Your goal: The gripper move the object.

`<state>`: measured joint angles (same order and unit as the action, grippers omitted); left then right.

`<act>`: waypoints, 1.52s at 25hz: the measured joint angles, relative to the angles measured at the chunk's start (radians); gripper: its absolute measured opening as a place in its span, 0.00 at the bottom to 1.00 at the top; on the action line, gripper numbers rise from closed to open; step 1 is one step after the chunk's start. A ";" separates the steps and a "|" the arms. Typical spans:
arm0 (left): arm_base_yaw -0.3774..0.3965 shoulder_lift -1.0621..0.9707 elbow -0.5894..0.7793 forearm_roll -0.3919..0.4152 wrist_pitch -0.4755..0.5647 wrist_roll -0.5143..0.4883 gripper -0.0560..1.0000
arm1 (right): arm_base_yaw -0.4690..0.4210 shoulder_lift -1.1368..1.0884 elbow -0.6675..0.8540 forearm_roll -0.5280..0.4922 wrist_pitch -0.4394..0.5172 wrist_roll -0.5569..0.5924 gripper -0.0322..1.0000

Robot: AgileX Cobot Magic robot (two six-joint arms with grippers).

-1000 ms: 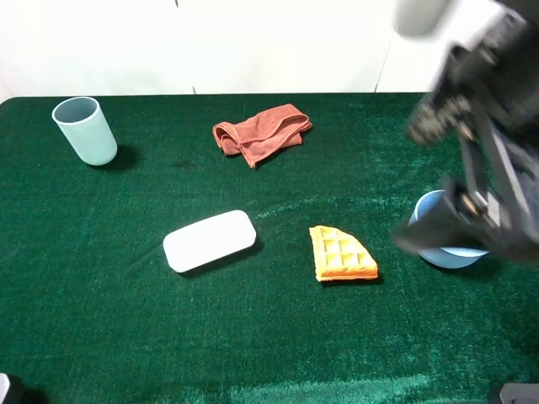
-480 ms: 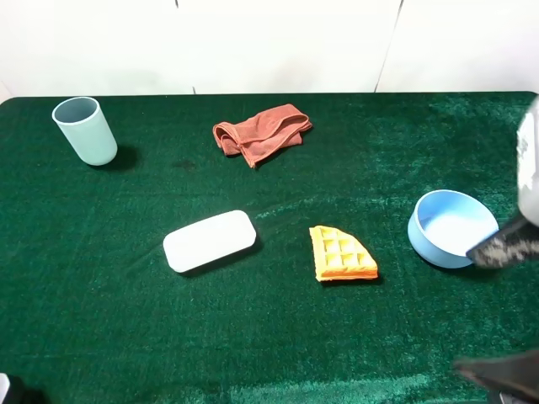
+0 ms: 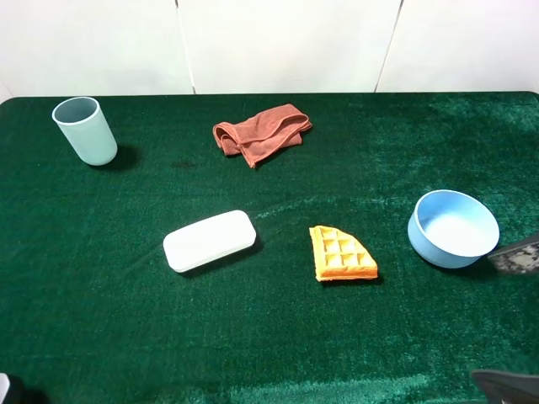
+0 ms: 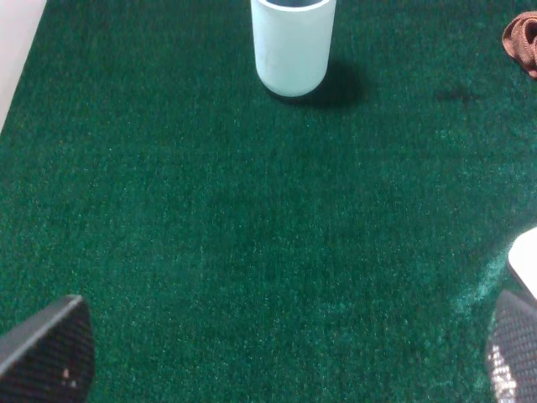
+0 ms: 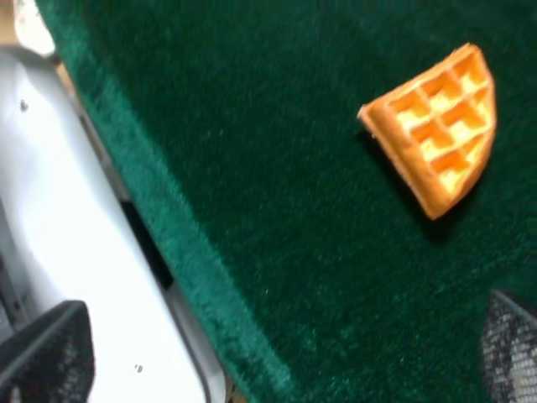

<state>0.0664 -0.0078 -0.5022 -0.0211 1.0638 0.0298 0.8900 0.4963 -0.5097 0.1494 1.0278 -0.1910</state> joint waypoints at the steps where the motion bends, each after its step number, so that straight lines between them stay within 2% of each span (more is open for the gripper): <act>1: 0.000 0.000 0.000 0.000 0.000 0.000 0.93 | 0.000 -0.019 0.001 -0.006 -0.001 0.005 0.70; 13: 0.000 0.000 0.000 0.000 0.000 0.000 0.93 | -0.022 -0.197 0.007 -0.107 -0.004 0.041 0.70; 24: 0.000 0.000 0.000 0.000 0.000 0.000 0.93 | -0.294 -0.365 0.007 -0.125 -0.005 0.044 0.70; 32: 0.000 0.000 0.000 0.000 0.000 0.000 0.93 | -0.553 -0.491 0.010 -0.129 -0.005 0.044 0.70; 38: 0.000 0.000 0.000 0.000 0.000 0.000 0.93 | -0.728 -0.503 0.010 -0.129 -0.005 0.040 0.70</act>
<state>0.0664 -0.0078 -0.5022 -0.0211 1.0638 0.0298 0.1616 -0.0069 -0.4998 0.0201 1.0226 -0.1506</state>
